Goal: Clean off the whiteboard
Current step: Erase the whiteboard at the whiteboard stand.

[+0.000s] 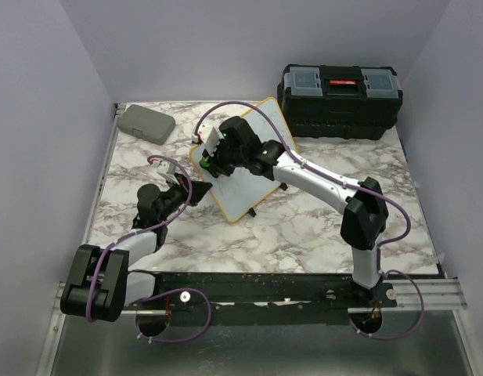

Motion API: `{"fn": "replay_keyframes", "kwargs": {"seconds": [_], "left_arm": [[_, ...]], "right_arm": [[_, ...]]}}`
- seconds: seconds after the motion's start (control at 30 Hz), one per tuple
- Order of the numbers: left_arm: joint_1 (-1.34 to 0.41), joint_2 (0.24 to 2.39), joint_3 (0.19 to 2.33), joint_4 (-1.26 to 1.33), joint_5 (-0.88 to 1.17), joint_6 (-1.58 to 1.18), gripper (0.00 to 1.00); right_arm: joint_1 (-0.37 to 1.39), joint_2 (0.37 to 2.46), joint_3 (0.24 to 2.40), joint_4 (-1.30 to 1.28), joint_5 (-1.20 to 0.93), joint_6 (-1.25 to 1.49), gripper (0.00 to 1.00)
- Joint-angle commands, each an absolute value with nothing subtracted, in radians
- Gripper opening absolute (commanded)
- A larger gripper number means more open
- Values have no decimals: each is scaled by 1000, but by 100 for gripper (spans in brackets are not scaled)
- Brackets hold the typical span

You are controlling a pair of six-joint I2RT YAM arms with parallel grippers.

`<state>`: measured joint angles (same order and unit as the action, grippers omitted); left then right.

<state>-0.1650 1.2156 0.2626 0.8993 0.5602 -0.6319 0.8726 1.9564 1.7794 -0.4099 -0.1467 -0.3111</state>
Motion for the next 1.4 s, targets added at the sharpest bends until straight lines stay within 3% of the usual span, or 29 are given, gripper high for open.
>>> {"fn": "replay_keyframes", "kwargs": {"seconds": [0.0, 0.27, 0.5, 0.7, 1.17, 1.37], "left_arm": [[-178, 1213, 275, 900, 621, -560, 0], [-179, 1212, 266, 910, 623, -561, 0], [-179, 1211, 268, 904, 623, -560, 0], [-179, 1210, 264, 910, 620, -564, 0], [-178, 1201, 264, 904, 614, -565, 0], [-179, 1204, 267, 902, 615, -563, 0]], "right_arm": [[900, 1984, 1748, -475, -197, -353, 1], [852, 1975, 1793, -383, 59, -271, 1], [836, 1990, 1857, -395, 8, -263, 1], [833, 1990, 1891, -472, -257, -244, 1], [799, 1984, 1834, -367, 30, -134, 1], [800, 1987, 1807, -453, -256, -213, 1]]}}
